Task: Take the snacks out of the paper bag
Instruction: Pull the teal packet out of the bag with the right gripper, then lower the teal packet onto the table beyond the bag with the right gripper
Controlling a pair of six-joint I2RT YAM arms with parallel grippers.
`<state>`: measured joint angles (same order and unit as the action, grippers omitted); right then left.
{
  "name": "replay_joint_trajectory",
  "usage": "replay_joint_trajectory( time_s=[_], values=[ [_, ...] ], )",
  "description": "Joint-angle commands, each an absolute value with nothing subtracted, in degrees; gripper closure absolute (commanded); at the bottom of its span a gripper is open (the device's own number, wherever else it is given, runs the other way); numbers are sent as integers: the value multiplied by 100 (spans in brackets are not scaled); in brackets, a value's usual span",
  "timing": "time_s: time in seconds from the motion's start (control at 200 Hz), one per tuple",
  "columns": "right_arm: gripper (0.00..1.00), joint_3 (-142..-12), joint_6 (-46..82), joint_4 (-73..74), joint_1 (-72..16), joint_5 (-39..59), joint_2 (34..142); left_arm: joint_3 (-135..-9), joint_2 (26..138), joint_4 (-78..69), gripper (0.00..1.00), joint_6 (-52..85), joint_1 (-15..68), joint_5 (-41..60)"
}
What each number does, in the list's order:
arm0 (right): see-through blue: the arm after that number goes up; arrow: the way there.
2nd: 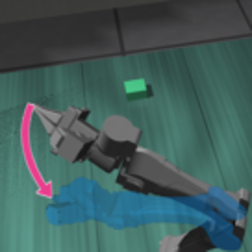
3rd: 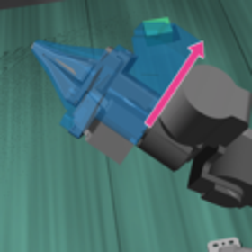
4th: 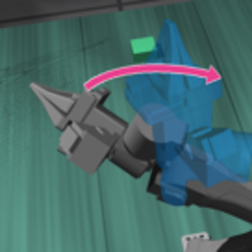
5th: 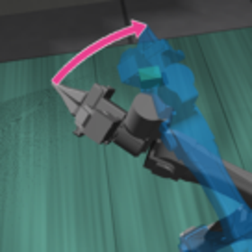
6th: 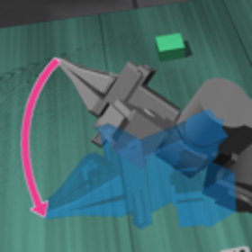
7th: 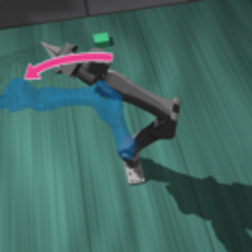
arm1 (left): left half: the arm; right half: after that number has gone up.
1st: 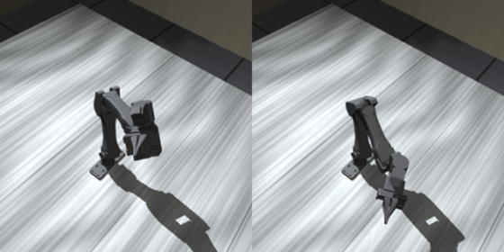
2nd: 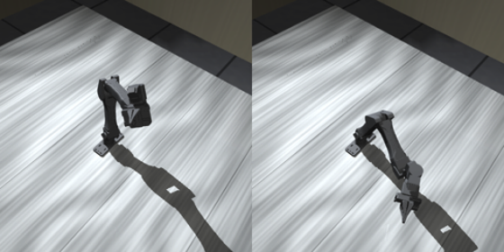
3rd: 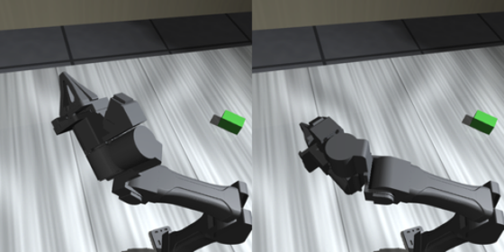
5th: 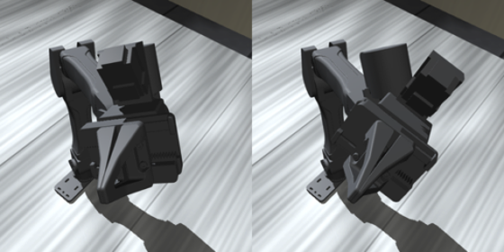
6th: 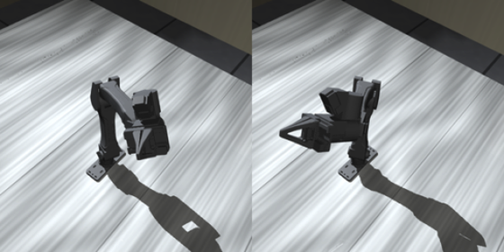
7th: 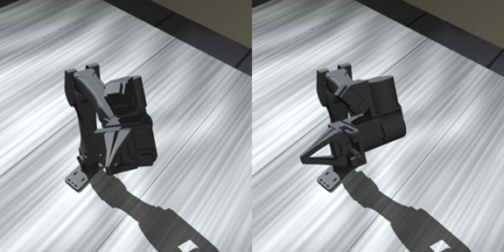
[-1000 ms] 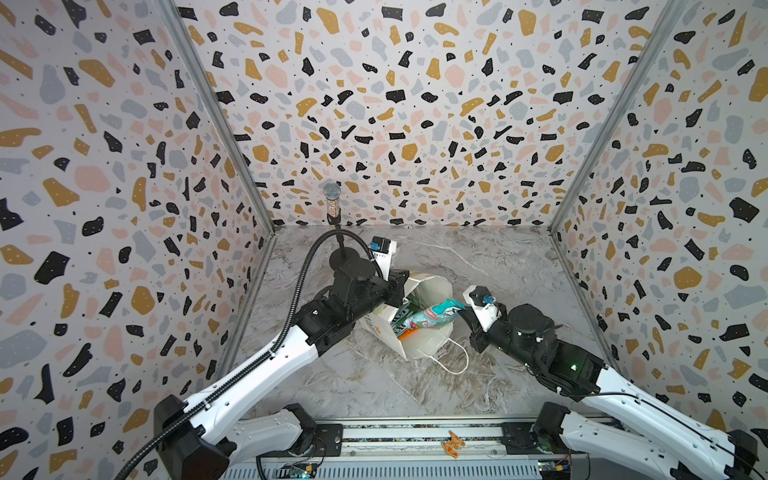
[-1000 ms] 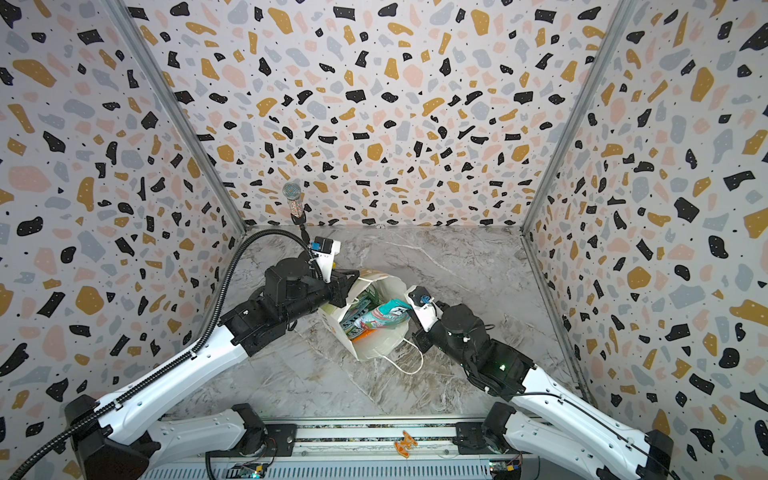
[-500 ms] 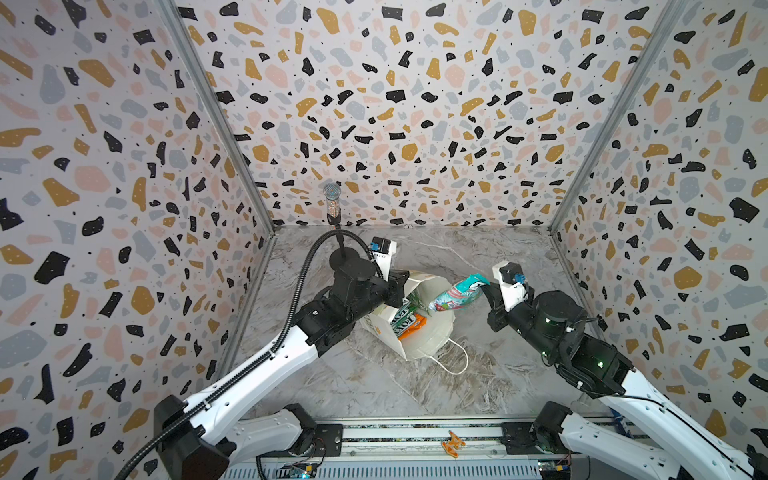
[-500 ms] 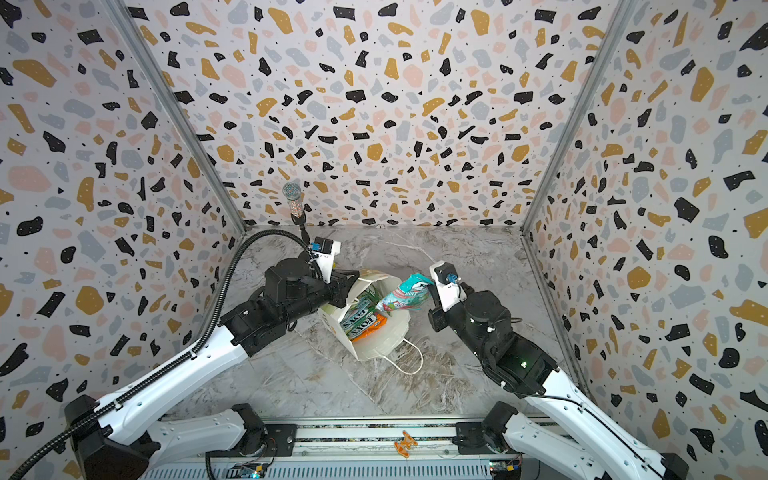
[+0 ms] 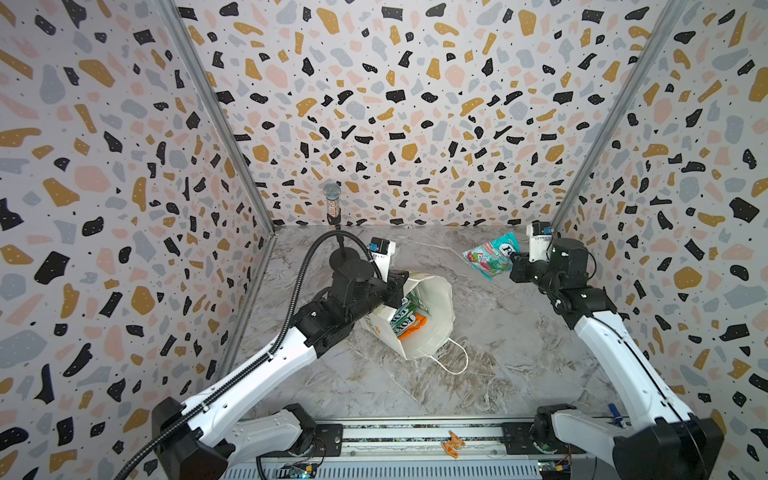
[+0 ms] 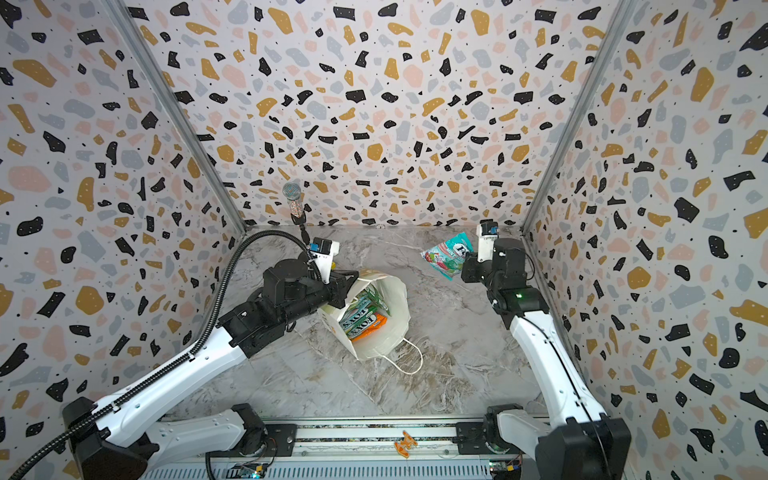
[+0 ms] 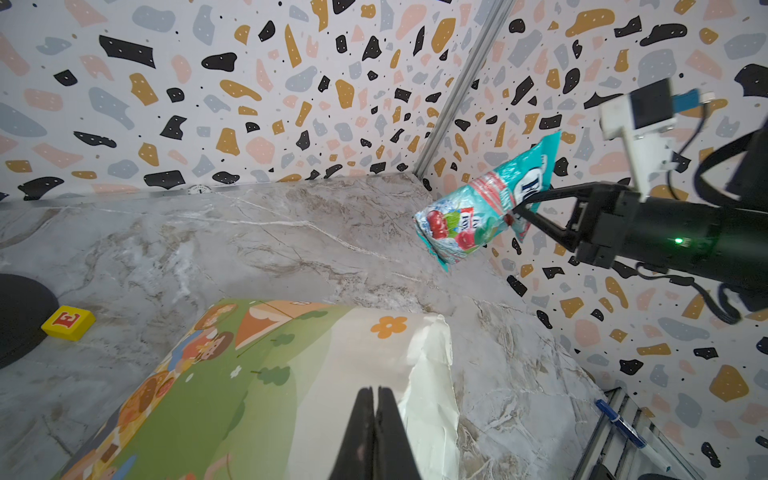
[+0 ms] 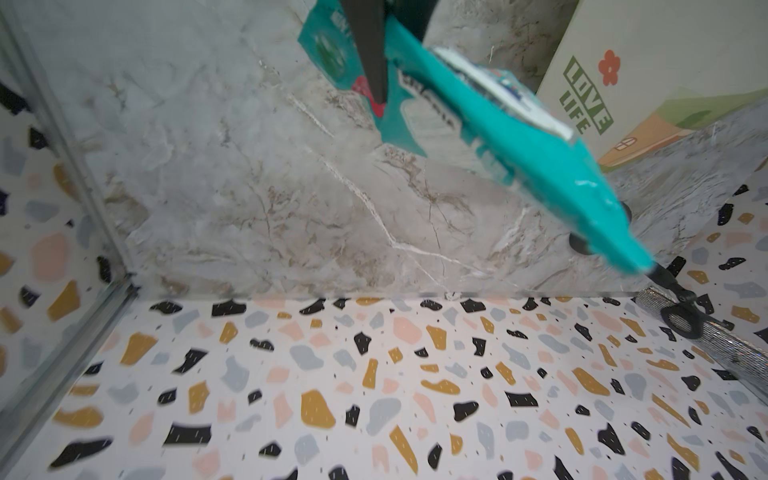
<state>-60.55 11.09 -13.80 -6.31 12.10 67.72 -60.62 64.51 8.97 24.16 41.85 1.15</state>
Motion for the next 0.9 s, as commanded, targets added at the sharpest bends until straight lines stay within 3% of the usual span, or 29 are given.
replay_joint_trajectory(
  time_s=[0.0,0.36,0.591,0.896],
  values=[
    [100,-6130,1447,-793,-370,2572,7202,-6018,6308,709,100,2439,4200,116],
    [100,-6414,2201,506,-255,4048,9290,-6054,6319,671,100,2481,4197,114],
    [100,-6804,2815,923,-169,4379,10363,-6027,6258,684,100,2452,4201,61],
    [100,-7301,2626,548,-66,4565,11264,-6022,6205,756,100,2414,4201,9]
  ],
)
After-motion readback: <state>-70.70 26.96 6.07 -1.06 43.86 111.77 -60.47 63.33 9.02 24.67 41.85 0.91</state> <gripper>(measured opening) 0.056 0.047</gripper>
